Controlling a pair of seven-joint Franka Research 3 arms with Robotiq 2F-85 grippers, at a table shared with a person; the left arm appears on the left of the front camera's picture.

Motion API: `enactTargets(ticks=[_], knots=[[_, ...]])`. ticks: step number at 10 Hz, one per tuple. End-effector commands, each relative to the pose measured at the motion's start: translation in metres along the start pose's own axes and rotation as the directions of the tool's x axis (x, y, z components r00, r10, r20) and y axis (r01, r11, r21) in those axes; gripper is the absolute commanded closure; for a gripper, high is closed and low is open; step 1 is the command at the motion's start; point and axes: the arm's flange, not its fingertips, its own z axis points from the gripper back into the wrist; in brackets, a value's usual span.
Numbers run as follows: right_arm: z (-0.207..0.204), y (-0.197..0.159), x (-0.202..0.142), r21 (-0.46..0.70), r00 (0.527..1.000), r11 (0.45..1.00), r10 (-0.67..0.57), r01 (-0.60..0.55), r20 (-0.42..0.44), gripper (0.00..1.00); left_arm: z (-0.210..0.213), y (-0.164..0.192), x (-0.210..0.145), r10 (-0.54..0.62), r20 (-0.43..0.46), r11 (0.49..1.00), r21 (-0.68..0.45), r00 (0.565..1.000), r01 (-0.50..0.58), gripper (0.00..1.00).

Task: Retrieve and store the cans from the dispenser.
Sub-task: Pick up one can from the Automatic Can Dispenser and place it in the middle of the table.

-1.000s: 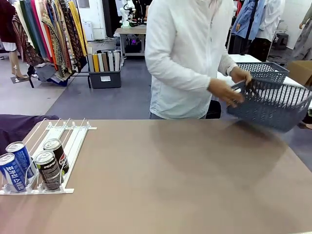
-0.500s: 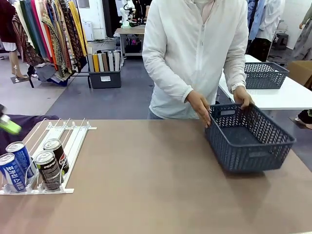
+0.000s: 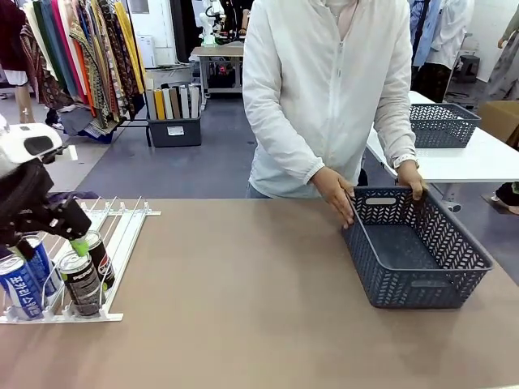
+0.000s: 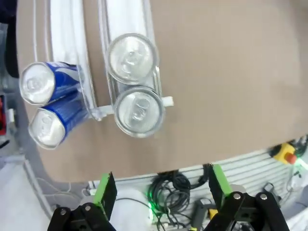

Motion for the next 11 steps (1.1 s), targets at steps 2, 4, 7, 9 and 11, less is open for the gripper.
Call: enactTargets(ticks=[2, 4, 7, 9, 11], knots=[[0.002, 0.000, -0.001, 0.000, 1.000, 1.000, 0.024, -0.024, -0.014, 0.00, 0.010, -0.003, -0.006, -0.037, -0.014, 0.999, -0.038, 0.999, 0.037, 0.00], [0.002, 0.000, -0.001, 0.000, 1.000, 1.000, 0.024, -0.024, -0.014, 0.00, 0.001, -0.002, -0.001, -0.024, -0.006, 1.000, -0.021, 1.000, 0.024, 0.00], [0.002, 0.000, -0.001, 0.000, 1.000, 1.000, 0.024, -0.024, -0.014, 0.00, -0.036, 0.000, 0.026, -0.025, -0.050, 0.997, 0.075, 0.998, 0.029, 0.00], [0.002, 0.000, -0.001, 0.000, 1.000, 1.000, 0.024, -0.024, -0.014, 0.00, -0.053, 0.001, 0.036, -0.001, -0.064, 0.995, 0.095, 0.998, 0.007, 0.00], [0.002, 0.000, -0.001, 0.000, 1.000, 1.000, 0.024, -0.024, -0.014, 0.00, -0.072, 0.004, 0.046, 0.009, -0.083, 0.995, 0.096, 0.996, -0.001, 0.00]])
